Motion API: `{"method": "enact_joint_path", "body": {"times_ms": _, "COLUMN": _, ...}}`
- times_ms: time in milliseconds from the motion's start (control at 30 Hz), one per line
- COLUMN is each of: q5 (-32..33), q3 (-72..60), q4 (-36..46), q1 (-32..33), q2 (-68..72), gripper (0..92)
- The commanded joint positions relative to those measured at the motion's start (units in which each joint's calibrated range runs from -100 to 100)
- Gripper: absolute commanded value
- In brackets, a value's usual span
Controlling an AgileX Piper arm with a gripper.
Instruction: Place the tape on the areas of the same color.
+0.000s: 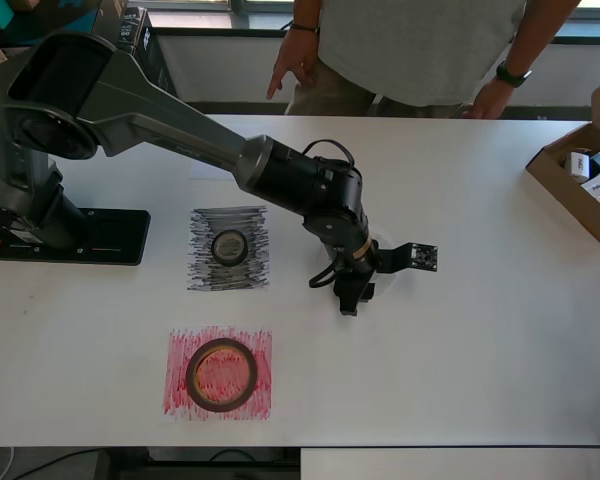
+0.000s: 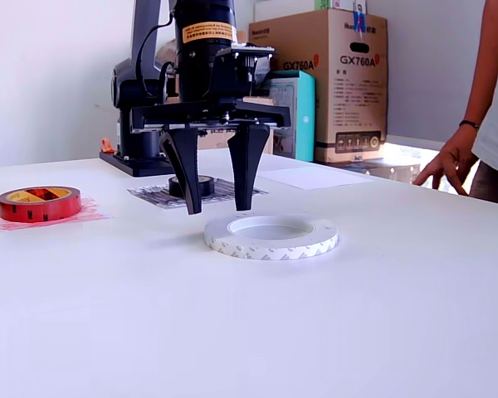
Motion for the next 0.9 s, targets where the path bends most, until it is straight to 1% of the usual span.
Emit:
{"method": "enact_joint_path", "body": {"times_ms": 0, "q5": 0.2, "q3": -0.1, "q4": 0.2, "q1": -0.3, "q2": 0.8, "gripper": 54.9}}
{"method": "enact_joint_path", "body": {"times_ms": 867, "q5": 0.1, "q3": 0.0, "q4": 0.5, "q1": -0.2, "q2": 2.2, "gripper": 54.7}}
